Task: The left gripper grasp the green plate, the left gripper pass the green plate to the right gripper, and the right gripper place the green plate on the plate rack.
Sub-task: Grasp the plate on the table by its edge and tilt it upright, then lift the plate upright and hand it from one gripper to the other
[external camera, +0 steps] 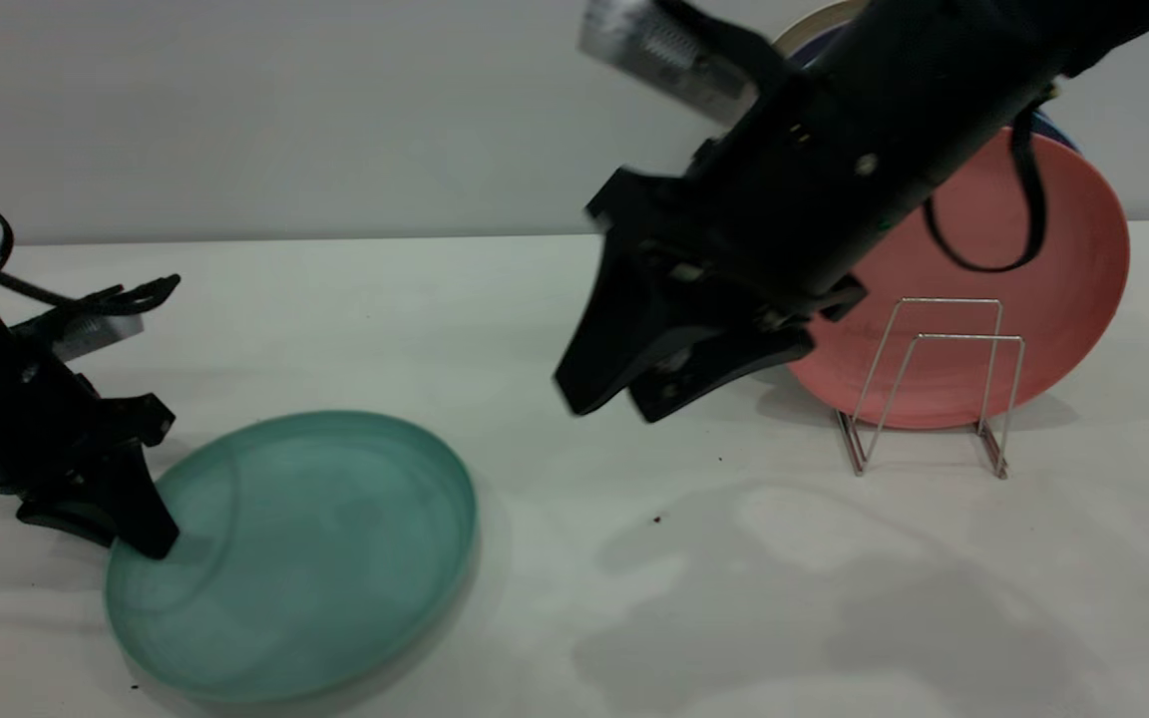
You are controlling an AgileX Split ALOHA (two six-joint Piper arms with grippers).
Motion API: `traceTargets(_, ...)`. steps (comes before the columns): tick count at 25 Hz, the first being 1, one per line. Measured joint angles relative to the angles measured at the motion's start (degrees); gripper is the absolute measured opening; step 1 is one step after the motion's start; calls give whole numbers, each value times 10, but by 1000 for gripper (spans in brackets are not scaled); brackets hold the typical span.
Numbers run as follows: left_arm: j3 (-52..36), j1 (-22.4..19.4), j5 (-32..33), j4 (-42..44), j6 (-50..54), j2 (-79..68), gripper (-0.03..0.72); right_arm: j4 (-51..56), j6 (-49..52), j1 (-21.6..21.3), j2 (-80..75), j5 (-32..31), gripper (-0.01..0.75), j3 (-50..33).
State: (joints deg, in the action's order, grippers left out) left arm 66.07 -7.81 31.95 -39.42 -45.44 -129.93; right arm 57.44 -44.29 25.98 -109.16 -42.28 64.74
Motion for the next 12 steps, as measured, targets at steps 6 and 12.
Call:
traceTargets(6,0,0,57,-119,-171,40,22,15,-15,-68,-12,-36,448,21)
traceTargets(12,0,10,121,-214,-273,55,22,20,-17,-82,-54,-80,448,78)
